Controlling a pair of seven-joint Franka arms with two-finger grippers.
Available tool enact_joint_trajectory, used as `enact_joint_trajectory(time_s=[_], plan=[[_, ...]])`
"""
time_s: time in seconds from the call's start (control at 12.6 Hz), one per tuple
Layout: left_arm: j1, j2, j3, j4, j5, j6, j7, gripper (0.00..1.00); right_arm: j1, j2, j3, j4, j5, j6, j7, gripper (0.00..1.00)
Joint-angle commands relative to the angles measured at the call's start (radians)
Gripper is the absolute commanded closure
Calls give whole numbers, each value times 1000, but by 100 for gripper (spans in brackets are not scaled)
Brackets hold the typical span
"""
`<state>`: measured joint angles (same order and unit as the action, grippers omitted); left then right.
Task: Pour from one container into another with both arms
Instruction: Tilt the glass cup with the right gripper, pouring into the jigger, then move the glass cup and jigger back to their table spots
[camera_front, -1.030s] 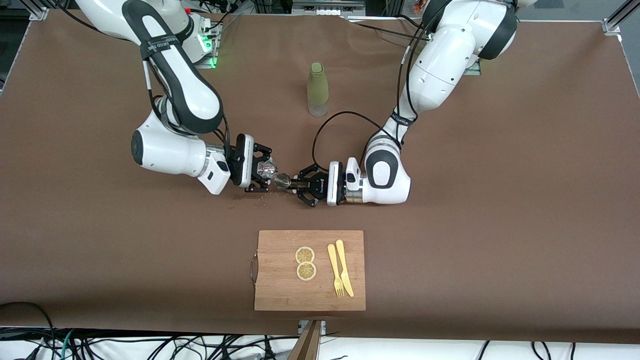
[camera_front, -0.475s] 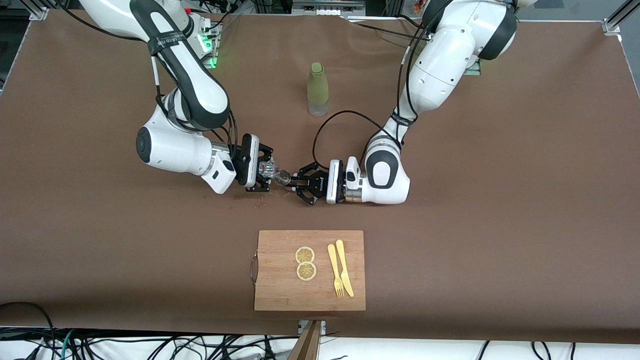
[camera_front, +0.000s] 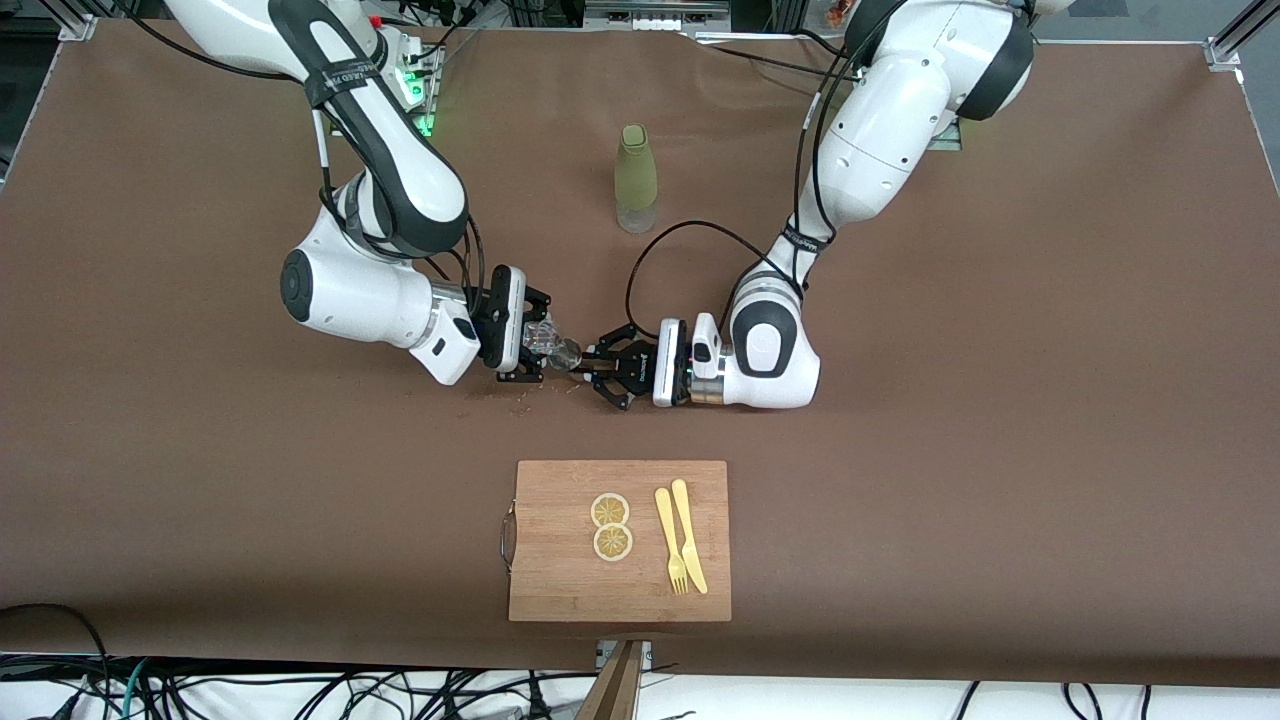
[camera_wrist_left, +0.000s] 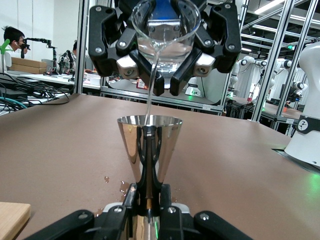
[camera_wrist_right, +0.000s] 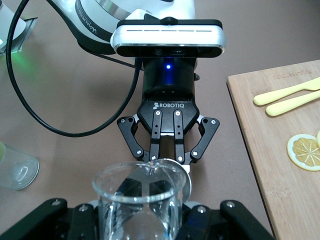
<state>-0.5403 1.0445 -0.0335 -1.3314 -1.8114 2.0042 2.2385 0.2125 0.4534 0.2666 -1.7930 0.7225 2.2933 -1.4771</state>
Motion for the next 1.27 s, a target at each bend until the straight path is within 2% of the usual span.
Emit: enact_joint_trajectory(time_s=[0.0,0.4,0.63,0.87,0.95,1.19], plan=[[2,-1,-2,-5,-31,1,62,100,-15,-9,11,-18,38,6,-6,92],[3,-3,3,-5,-29,-1,64,100,-37,-15,11,-23,205,-5,-141,92],[16,-17,3,-11,-28,-2,66,100,-67,-30,9,-25,319,-60,-242,93],[51,-40,3,-55,-25,-37,99,100,-123,-41,0,-28,348,-158,-328,93],[72,-58,3,-84,-5,-65,114,100,-142,-42,-12,-32,366,-198,-369,93],[170,-125,6,-178,84,-129,145,100,-188,-29,-108,-34,417,-386,-509,93]])
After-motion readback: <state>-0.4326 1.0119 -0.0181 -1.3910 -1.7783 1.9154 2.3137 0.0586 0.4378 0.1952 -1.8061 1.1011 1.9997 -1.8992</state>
